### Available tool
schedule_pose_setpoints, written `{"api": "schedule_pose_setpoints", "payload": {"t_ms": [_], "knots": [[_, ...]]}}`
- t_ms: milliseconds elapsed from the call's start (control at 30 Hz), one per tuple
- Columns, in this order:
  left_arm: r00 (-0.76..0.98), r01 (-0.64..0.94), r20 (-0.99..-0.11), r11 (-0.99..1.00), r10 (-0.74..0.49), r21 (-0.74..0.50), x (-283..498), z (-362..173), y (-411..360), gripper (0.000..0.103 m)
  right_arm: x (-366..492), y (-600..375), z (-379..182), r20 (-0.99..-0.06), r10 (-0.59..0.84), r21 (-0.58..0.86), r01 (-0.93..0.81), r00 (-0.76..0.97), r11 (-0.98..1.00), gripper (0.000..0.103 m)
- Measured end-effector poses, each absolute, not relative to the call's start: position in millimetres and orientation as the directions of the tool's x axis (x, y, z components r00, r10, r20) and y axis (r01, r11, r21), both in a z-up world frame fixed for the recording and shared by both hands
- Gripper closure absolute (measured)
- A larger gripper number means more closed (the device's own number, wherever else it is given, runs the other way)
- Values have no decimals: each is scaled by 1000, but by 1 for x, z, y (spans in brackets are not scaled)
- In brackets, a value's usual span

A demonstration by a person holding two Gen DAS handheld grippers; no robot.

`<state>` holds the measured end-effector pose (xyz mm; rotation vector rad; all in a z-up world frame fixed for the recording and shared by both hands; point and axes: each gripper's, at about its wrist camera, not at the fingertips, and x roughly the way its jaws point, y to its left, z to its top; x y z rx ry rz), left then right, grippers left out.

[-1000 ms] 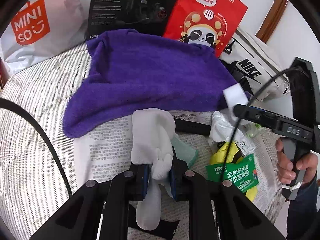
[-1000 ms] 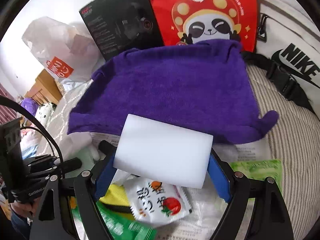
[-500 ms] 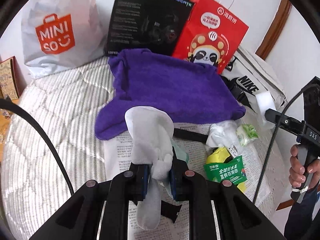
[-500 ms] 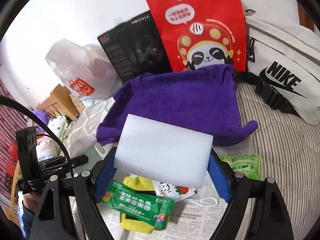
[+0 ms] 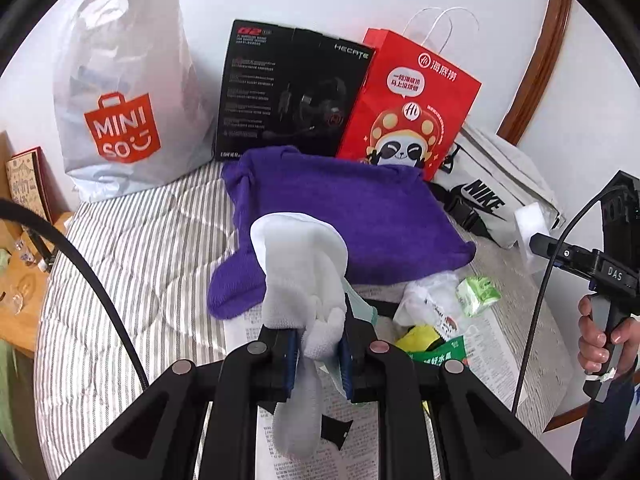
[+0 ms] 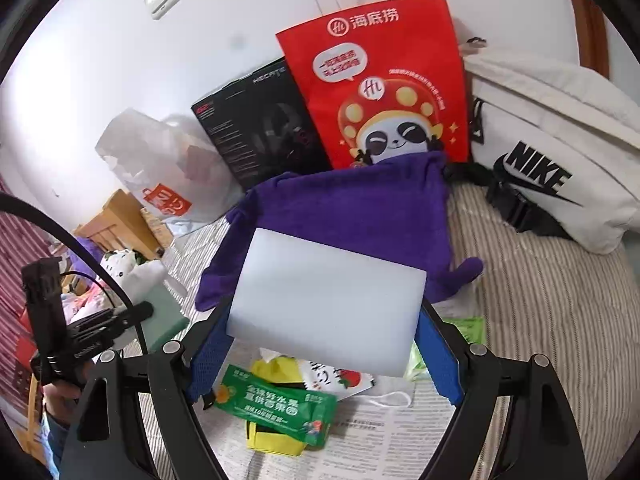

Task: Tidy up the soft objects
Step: 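Carry the sponge with the right gripper onto the purple towel while the left carries the glove there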

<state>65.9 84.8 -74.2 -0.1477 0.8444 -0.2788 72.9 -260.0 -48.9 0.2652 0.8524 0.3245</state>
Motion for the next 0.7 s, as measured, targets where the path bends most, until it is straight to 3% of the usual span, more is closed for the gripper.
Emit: {"api": "schedule_pose_setpoints", "payload": {"t_ms": [700], "knots": [[615,220,-721,948,-319,-231,152,-75,74,86,177,-251,-70,-767,184,151,-106,614,983,19]]}}
